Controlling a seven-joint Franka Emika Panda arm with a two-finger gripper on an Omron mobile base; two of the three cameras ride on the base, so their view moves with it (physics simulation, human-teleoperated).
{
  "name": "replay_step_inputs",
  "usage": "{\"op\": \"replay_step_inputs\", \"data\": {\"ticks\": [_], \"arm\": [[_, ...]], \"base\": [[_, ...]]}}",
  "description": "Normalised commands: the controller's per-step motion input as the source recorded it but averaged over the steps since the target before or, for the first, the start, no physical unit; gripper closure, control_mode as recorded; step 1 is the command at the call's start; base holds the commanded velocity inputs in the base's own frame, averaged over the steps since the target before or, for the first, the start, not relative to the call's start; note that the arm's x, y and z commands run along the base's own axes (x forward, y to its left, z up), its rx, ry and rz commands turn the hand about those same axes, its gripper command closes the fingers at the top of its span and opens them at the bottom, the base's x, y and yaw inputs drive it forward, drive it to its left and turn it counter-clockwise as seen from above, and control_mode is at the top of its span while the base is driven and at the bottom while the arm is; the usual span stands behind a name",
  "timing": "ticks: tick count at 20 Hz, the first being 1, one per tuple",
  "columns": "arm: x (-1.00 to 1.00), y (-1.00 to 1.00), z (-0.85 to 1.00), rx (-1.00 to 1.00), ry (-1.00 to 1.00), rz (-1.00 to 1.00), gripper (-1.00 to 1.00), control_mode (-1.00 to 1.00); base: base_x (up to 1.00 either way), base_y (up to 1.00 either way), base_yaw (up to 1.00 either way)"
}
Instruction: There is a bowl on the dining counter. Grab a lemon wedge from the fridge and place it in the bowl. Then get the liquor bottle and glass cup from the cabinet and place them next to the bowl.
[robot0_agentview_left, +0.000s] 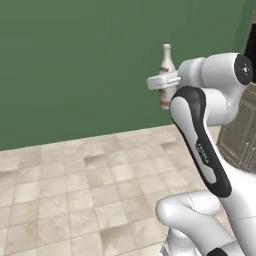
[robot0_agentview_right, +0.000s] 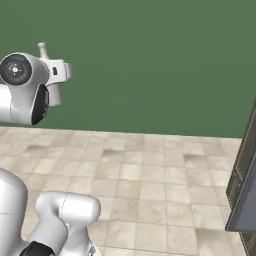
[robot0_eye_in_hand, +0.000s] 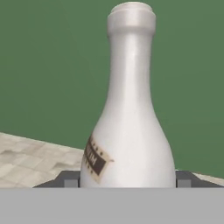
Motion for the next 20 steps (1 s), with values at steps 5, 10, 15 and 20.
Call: {"op": "replay_step_inputs", "data": {"ticks": [5, 10, 15, 20], "arm": [[0.0, 0.0, 0.0, 0.0, 0.0, 0.0, 1.0, 1.0], [0.0, 0.0, 0.0, 0.0, 0.0, 0.0, 1.0, 1.0], [0.0, 0.0, 0.0, 0.0, 0.0, 0.0, 1.0, 1.0], [0.0, 0.0, 0.0, 0.0, 0.0, 0.0, 1.0, 1.0]], "base": [[1.0, 0.0, 0.48], [1.0, 0.0, 0.58], [1.0, 0.0, 0.59], [1.0, -0.01, 0.58]]}}
